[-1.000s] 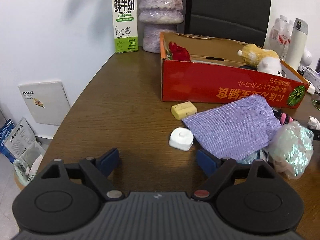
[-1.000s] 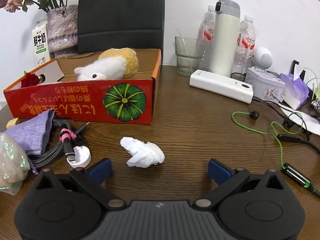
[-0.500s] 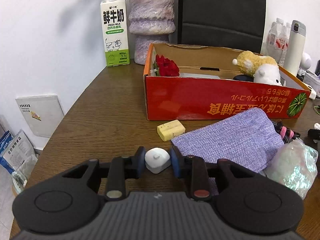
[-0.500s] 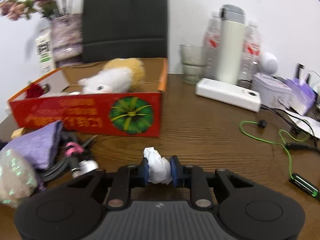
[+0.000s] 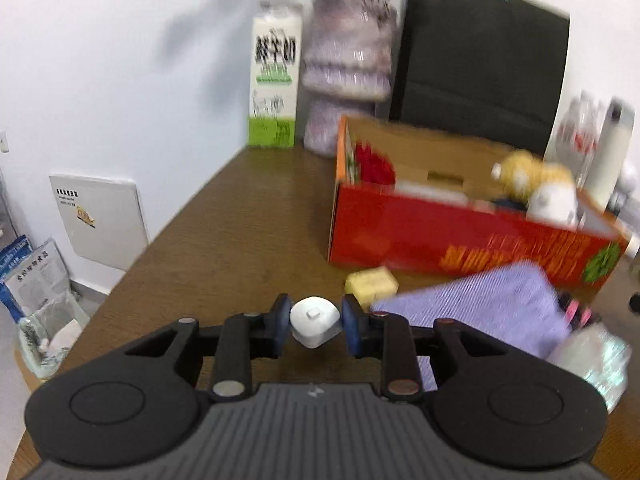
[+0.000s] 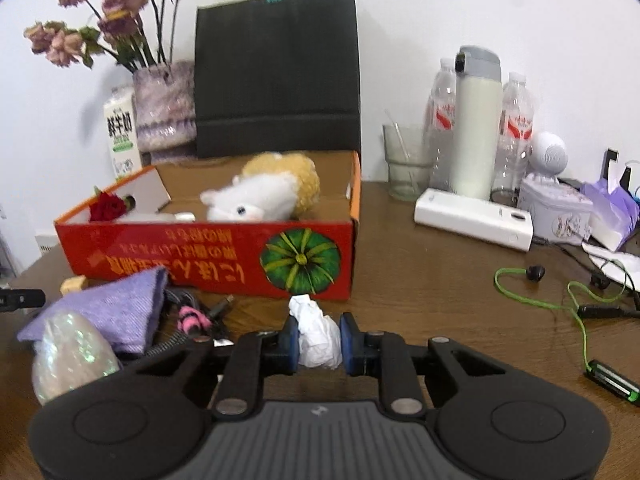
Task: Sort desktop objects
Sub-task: 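Drop the white cap and tissue into the cardboard box, open both grippers, then grasp the purple cloth with the left gripper while the right grasps the iridescent bag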
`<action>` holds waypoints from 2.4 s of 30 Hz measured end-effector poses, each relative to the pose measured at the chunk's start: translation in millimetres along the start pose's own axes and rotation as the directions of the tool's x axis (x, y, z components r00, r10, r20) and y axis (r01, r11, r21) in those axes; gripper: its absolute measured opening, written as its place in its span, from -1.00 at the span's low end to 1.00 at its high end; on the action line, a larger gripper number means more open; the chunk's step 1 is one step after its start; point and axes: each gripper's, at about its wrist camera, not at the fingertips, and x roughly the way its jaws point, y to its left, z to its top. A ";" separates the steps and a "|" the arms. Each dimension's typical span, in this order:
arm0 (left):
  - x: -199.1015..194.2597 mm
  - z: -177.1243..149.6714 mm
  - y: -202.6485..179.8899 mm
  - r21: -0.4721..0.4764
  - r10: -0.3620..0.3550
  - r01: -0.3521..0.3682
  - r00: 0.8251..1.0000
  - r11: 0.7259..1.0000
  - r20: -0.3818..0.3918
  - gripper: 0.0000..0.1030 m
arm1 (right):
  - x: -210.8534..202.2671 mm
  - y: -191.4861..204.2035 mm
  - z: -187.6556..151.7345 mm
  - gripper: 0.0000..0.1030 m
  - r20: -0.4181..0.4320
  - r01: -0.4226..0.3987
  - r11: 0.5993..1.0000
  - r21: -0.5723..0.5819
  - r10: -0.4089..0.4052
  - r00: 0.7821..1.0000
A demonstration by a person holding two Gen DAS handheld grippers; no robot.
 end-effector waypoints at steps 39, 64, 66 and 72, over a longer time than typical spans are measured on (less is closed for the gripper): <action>87.7 89.2 -78.3 0.096 -0.047 0.034 0.990 0.995 0.131 -0.39 | 123.1 93.9 94.2 -0.54 0.005 -0.149 0.980 -0.128 0.151 0.989; 82.7 87.4 -71.1 0.019 -0.001 -0.001 0.993 1.000 0.121 1.00 | 106.4 69.0 105.0 1.00 0.050 -0.090 0.996 -0.009 0.091 0.995; 77.6 87.4 -68.3 0.010 -0.006 0.005 0.993 1.000 0.122 1.00 | 102.8 67.8 105.1 1.00 0.057 -0.090 0.996 -0.003 0.090 0.994; 56.4 93.2 -58.1 -0.027 -0.021 0.024 0.992 0.999 0.128 1.00 | 84.8 61.7 101.2 1.00 0.078 -0.070 0.998 0.007 0.069 0.995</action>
